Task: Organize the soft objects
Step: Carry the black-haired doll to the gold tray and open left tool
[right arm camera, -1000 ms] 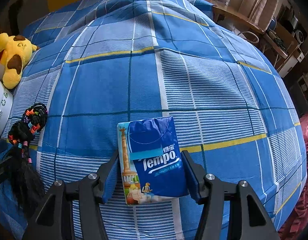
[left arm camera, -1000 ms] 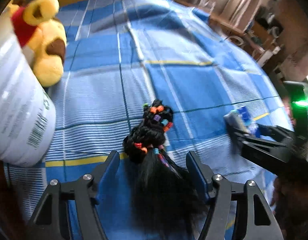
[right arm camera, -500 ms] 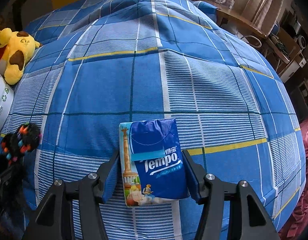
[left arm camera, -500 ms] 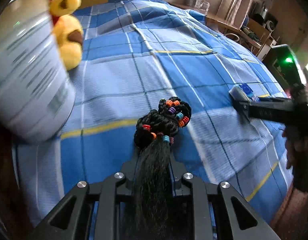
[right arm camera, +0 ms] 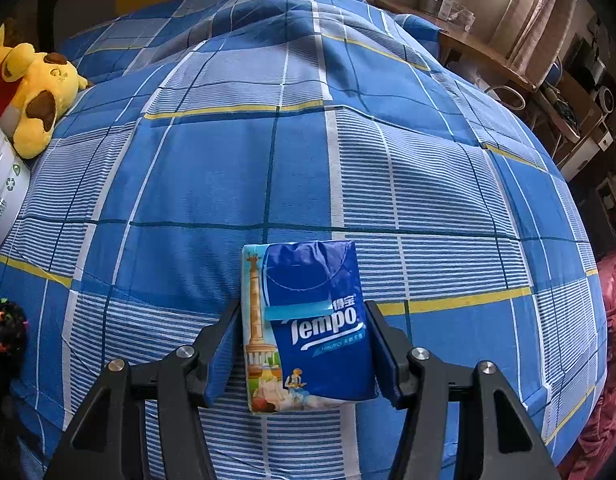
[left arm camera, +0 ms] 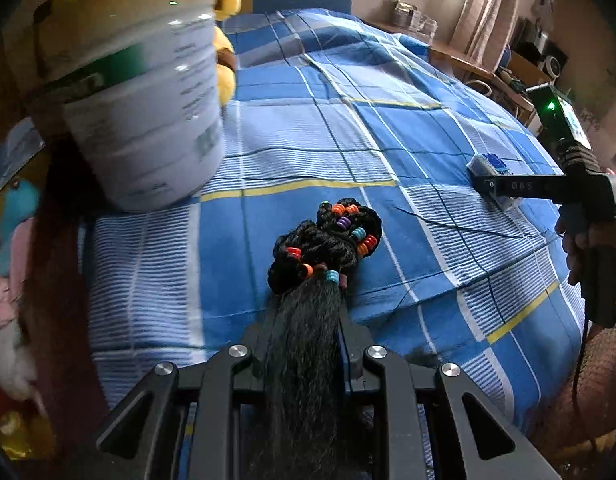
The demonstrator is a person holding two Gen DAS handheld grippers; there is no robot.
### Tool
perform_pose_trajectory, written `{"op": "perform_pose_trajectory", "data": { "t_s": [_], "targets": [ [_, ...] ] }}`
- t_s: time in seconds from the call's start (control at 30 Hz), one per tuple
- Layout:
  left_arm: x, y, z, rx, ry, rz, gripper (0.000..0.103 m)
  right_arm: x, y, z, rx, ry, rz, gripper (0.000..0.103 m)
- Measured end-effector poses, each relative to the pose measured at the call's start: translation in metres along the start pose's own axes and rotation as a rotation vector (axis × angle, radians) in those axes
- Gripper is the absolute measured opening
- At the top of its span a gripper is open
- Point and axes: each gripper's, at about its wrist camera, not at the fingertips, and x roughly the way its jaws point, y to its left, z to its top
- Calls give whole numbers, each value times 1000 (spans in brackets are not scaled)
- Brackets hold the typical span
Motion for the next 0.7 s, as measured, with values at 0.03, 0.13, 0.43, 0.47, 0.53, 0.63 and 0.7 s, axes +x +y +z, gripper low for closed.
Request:
{"op": "perform_pose_trajectory", "data": {
  "t_s": [0.03,0.13,0.43,0.47,0.53,0.63,0.7],
  "targets": [
    [-4,1,-1,-1,-10,6,23,0,-1,0,3,1,2,59],
    [-14,5,-3,-6,-41,22,23,0,-3,1,4,0,5,59],
    [-46,24,-4,-37,-125,59,23,1,-3,0,-17,-17,-4,59],
    [-50,26,-4,-43,-134,63,23,1,-3,0,-16,-16,-4,59],
    [-57,31,-5,-50,-149,68,23,1,-3,1,-14,-14,-2,59],
    [-68,42,-6,-73,-169,77,23,1,-2,1,-26,-16,-10,59],
    [-76,51,-8,-94,-183,86,23,1,-1,1,-33,-20,-10,59]
  ]
}}
